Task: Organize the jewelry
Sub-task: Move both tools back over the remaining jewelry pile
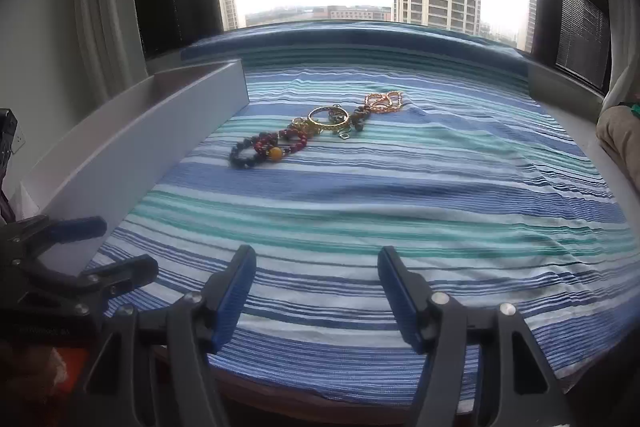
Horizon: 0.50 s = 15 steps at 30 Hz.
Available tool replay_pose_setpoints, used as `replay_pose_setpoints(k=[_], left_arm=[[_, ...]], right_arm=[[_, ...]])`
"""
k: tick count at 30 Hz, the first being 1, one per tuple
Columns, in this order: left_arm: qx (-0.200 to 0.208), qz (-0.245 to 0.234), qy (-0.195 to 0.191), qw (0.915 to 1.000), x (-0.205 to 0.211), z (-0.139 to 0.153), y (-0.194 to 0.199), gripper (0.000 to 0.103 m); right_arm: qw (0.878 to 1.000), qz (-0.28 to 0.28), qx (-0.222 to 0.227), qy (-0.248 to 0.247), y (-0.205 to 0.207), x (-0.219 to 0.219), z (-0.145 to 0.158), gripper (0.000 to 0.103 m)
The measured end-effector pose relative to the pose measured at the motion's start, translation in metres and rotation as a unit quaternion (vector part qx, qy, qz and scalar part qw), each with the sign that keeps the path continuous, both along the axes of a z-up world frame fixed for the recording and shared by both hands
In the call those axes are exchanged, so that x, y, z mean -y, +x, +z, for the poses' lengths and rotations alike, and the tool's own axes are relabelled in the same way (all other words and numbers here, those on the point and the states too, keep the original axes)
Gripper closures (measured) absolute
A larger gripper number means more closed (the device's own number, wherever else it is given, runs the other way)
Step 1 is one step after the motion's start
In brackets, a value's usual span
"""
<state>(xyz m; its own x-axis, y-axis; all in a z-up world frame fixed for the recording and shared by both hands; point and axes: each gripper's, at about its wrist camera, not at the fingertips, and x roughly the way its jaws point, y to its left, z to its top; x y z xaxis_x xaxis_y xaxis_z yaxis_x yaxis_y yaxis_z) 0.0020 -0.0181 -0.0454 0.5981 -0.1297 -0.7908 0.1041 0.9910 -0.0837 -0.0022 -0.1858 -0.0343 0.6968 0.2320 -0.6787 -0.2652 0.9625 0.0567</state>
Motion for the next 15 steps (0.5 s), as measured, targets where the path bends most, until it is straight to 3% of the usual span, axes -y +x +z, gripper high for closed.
replay_pose_setpoints(k=[15], left_arm=[[-0.013,0.015,-0.01,0.9998,-0.006,-0.01,0.007,0.007]], right_arm=[[1.0,0.005,0.006,-0.007,-0.008,-0.004,-0.002,0.039]])
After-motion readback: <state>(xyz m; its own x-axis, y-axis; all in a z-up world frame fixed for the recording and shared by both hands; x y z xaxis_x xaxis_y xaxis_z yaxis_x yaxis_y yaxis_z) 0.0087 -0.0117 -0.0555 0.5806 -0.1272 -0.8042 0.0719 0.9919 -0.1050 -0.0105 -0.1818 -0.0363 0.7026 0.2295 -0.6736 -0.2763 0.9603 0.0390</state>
